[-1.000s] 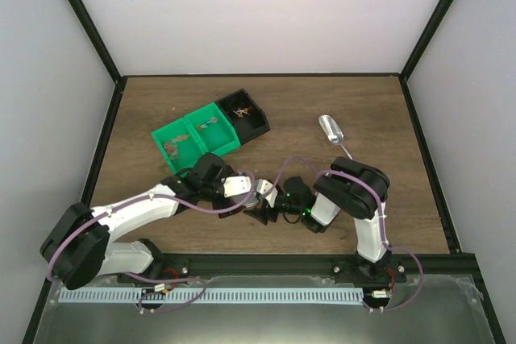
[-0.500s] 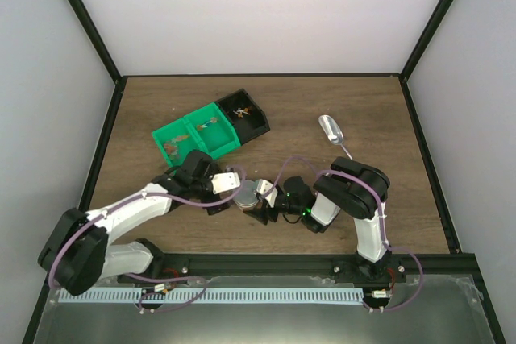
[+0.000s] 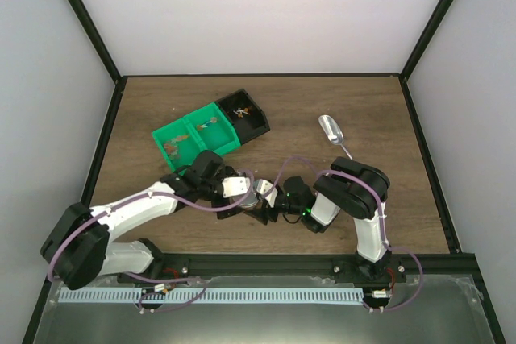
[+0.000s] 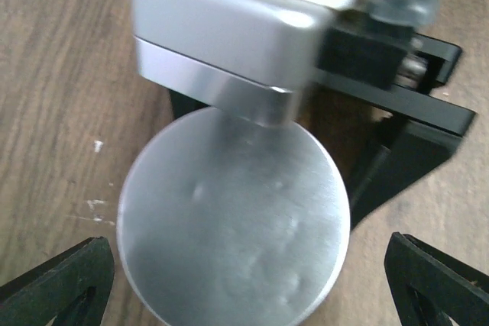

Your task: Pack the candies

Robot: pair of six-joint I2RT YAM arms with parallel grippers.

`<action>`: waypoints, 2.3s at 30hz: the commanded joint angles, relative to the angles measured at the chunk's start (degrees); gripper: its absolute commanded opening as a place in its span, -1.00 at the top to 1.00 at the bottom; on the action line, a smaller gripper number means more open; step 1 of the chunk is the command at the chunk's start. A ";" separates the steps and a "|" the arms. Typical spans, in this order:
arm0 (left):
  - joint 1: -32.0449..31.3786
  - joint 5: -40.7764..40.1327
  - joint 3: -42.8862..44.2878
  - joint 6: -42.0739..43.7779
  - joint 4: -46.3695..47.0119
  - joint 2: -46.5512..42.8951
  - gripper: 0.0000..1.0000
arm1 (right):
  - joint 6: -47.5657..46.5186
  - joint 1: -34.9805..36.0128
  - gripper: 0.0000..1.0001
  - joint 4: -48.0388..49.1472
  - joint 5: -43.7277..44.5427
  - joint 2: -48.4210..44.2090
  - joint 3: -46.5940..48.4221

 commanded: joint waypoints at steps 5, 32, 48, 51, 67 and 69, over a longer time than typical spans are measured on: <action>-0.21 -4.95 1.52 -3.14 3.37 2.06 -0.97 | -0.89 1.30 0.21 -6.71 -1.02 2.22 -0.38; 9.61 10.95 2.20 4.00 -7.71 -2.16 -1.00 | 0.37 1.65 0.26 -7.38 0.18 2.36 0.07; -0.16 -4.52 -0.06 -13.22 6.90 3.87 -1.00 | 1.21 1.65 0.26 -7.65 1.60 2.88 0.74; -0.14 -3.67 -0.10 -12.16 6.51 4.55 -0.98 | 1.12 1.66 0.26 -7.71 1.68 2.90 0.79; 4.84 6.56 6.50 14.60 -5.74 11.42 -0.84 | -2.20 1.93 0.30 -7.89 -2.81 2.54 0.13; 6.11 8.72 9.40 21.00 -10.48 14.09 -0.84 | -2.25 1.92 0.31 -7.97 -3.10 2.41 0.06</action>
